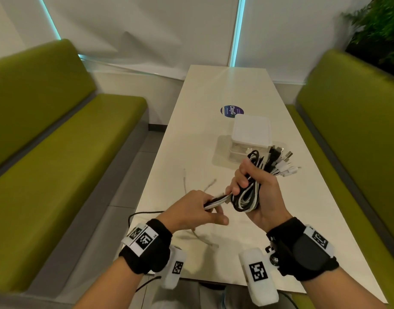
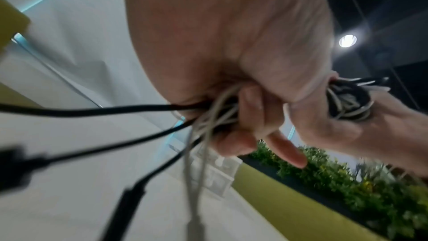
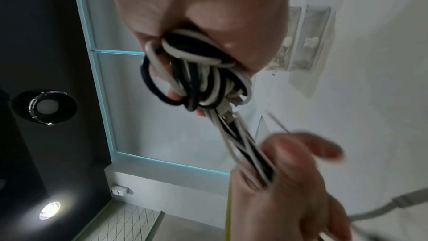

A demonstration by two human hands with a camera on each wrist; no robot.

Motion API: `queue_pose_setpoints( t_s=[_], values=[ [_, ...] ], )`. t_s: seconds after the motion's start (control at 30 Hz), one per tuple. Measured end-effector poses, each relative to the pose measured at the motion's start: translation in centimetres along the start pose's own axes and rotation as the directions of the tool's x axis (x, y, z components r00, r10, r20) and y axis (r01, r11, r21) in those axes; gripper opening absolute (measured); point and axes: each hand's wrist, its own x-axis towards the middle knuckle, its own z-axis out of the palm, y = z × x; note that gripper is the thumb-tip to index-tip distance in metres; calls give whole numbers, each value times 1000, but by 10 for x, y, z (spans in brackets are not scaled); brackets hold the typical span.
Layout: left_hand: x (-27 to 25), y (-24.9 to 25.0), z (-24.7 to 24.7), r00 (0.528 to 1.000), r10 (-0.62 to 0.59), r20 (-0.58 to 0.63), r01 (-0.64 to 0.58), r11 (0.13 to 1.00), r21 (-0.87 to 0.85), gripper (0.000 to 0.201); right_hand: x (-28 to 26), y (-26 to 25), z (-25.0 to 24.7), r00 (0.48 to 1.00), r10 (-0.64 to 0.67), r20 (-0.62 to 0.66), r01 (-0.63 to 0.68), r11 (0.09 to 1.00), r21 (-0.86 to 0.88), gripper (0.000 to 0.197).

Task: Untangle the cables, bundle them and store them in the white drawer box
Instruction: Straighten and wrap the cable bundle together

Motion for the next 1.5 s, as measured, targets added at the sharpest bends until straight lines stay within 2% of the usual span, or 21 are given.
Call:
queue_pose_setpoints(
  t_s=[0.03,0.1,0.2,0.47,0.67,0.73,0.83,0.97,1.03,1.17,1.2,1.27,1.3,1.37,1.4,1.5],
  values=[
    [0,-5,-3,1000,-9,-17,10,999,49,22,1,-4,-1,1000,-11,-1,11,1000,3,33],
    [-2,-16,-12,996,-15,-83,30,985,172,31,3,-12,-5,999,-32,-14,32,999,-2,32],
    [-5,-32,-32,985,-47,-167,91,959,270,39,6,-19,-10,998,-59,-12,58,996,-63,32],
    [-16,-62,-77,966,-168,-199,247,835,491,44,17,9,-9,994,-104,44,112,945,-306,34],
    [-38,-82,-90,935,-325,-141,353,819,452,45,29,25,-3,995,-90,41,99,945,-311,35],
    [-44,-92,-93,917,-371,-146,398,840,369,48,32,26,-4,995,-90,45,100,939,-328,35],
    [-49,-102,-93,915,-380,-133,402,883,243,50,34,28,-4,995,-88,38,95,935,-342,34],
    [-53,-118,-99,923,-362,-129,384,875,294,53,34,23,-10,992,-127,11,122,922,-368,32],
    [-60,-140,-111,899,-386,-208,435,845,313,54,36,15,-18,987,-156,-24,137,920,-366,30],
    [-79,-184,-132,792,-453,-409,592,735,331,54,38,2,-32,978,-184,-94,141,926,-351,25],
    [-80,-189,-134,775,-460,-433,616,705,352,51,38,2,-34,977,-189,-102,142,925,-352,24],
    [-80,-187,-138,761,-482,-435,642,658,394,31,38,4,-35,976,-192,-107,142,921,-363,26],
    [-78,-185,-139,761,-499,-415,647,632,426,28,38,6,-36,976,-188,-109,137,922,-361,28],
    [-66,-175,-140,788,-486,-378,615,596,515,54,37,8,-36,978,-174,-112,126,929,-349,29],
    [-59,-163,-138,814,-436,-383,580,613,537,60,35,8,-35,980,-168,-110,121,932,-343,29],
    [-36,-109,-121,899,-205,-388,386,788,479,55,32,7,-35,984,-149,-98,110,938,-329,29]
  ],
)
